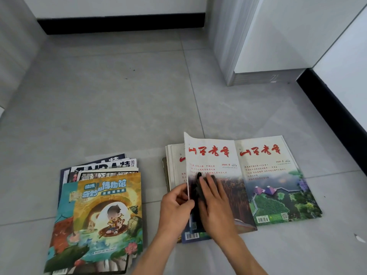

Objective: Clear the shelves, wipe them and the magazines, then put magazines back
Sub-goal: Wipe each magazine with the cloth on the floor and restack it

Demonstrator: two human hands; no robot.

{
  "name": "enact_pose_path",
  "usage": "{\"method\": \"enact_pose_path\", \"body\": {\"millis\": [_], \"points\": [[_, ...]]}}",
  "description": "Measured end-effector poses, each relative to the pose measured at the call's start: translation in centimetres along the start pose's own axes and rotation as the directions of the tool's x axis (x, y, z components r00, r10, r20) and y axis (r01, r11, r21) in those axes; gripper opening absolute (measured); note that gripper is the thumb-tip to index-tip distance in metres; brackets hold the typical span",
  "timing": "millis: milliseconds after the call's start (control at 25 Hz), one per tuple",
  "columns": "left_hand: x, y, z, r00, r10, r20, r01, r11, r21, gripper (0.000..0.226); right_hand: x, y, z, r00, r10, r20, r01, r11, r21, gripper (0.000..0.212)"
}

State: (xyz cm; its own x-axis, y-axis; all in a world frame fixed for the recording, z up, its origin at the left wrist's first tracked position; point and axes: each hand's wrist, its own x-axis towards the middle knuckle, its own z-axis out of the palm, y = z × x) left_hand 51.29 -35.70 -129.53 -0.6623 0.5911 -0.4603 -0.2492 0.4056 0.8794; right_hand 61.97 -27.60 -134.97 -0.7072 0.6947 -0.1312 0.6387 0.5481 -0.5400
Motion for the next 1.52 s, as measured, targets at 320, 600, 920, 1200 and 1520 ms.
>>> {"method": "enact_pose_path", "body": {"millis": [320, 600, 920, 1200, 1520], "points": [[-0.6, 0.4, -0.5, 0.965, -0.096, 0.246, 0.211, 0.841, -0.498, 0.037, 1.6, -5.9, -5.2, 0.964, 0.251, 0.091, -0.242, 0.677, 0.695, 0.048], [0.3, -0.1, -1.8, 0.952, -0.161, 0.258, 0.287, 0.762, -0.580, 0.053, 1.8, -4.1, -13.6, 0.908, 0.126, 0.399, -0.389, -0.094, 0.916, 0.055], [1.3, -1.5, -1.4, 0.973, -0.222, -0.067, 0.216, 0.973, -0.080, 0.014, 3.1, 2.8, -12.1, 0.827, 0.508, -0.241, -0.241, 0.707, 0.664, 0.042], [1.4, -2.6, -1.7, 0.963, 0.068, -0.259, 0.045, 0.913, 0.406, 0.008, -0.1, 0.8, 0.2, 0.990, -0.072, -0.124, 0.040, 0.969, -0.242, 0.055], [1.8, -3.1, -2.7, 0.988, -0.098, -0.115, 0.130, 0.940, 0.314, 0.016, 3.6, 7.0, -4.2, 0.960, 0.207, -0.191, -0.186, 0.975, 0.122, 0.052]]}}
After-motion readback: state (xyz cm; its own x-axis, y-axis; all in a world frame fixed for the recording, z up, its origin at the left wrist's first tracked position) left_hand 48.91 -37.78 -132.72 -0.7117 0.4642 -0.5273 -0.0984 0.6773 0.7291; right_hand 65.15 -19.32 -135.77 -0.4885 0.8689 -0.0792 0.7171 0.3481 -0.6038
